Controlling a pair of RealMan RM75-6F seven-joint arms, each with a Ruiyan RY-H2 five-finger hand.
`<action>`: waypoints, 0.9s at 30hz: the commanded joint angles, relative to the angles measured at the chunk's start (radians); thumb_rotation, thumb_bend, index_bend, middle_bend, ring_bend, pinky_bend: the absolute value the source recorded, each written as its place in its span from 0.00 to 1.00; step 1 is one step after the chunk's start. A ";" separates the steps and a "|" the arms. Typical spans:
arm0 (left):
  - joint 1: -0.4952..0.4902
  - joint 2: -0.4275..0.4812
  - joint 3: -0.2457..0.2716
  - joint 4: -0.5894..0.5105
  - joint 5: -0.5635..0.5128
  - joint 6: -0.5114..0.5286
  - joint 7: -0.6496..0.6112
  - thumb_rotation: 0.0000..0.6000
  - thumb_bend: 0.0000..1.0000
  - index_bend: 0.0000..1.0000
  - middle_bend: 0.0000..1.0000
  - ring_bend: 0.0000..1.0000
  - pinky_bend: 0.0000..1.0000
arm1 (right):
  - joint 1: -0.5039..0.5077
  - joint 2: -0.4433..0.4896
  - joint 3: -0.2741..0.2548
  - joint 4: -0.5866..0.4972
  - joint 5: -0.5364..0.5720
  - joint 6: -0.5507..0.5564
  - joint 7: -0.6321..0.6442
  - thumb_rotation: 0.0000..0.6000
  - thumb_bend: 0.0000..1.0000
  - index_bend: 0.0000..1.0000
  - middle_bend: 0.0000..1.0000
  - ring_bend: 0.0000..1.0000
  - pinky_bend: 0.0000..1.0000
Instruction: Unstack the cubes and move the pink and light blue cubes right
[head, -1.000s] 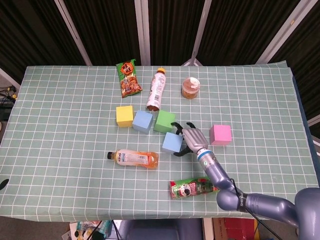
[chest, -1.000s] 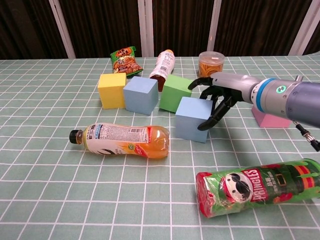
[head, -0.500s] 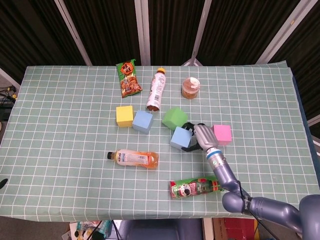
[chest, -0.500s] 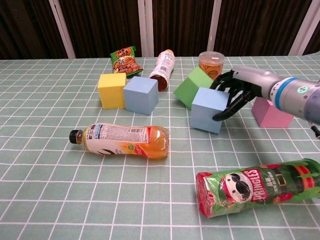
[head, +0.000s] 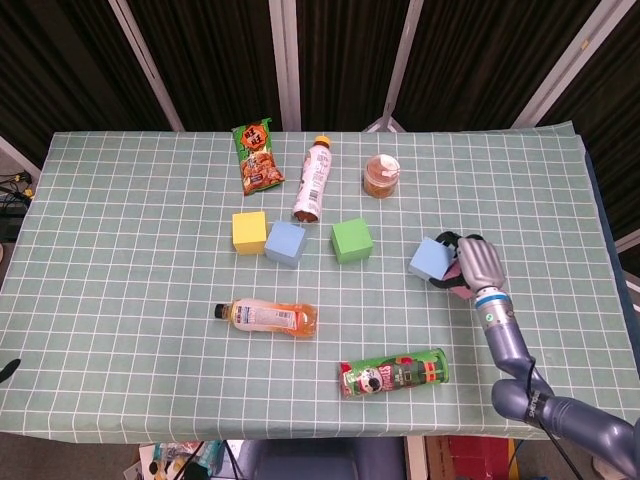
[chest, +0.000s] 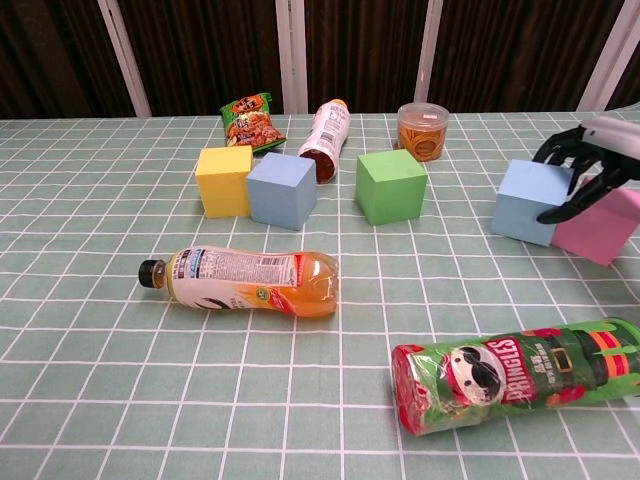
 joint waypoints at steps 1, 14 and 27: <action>-0.002 -0.004 0.001 -0.002 0.002 -0.002 0.009 1.00 0.15 0.19 0.00 0.00 0.00 | -0.012 0.020 0.000 0.003 -0.023 0.004 0.016 1.00 0.22 0.52 0.54 0.68 0.24; 0.000 -0.002 0.001 -0.002 0.001 0.001 0.004 1.00 0.15 0.19 0.00 0.00 0.00 | 0.002 0.019 0.028 -0.036 -0.032 -0.018 -0.011 1.00 0.22 0.52 0.54 0.68 0.24; 0.000 0.002 -0.001 0.001 -0.002 -0.001 -0.005 1.00 0.15 0.19 0.00 0.00 0.00 | 0.062 0.020 0.061 -0.130 0.124 -0.088 -0.182 1.00 0.18 0.16 0.07 0.12 0.00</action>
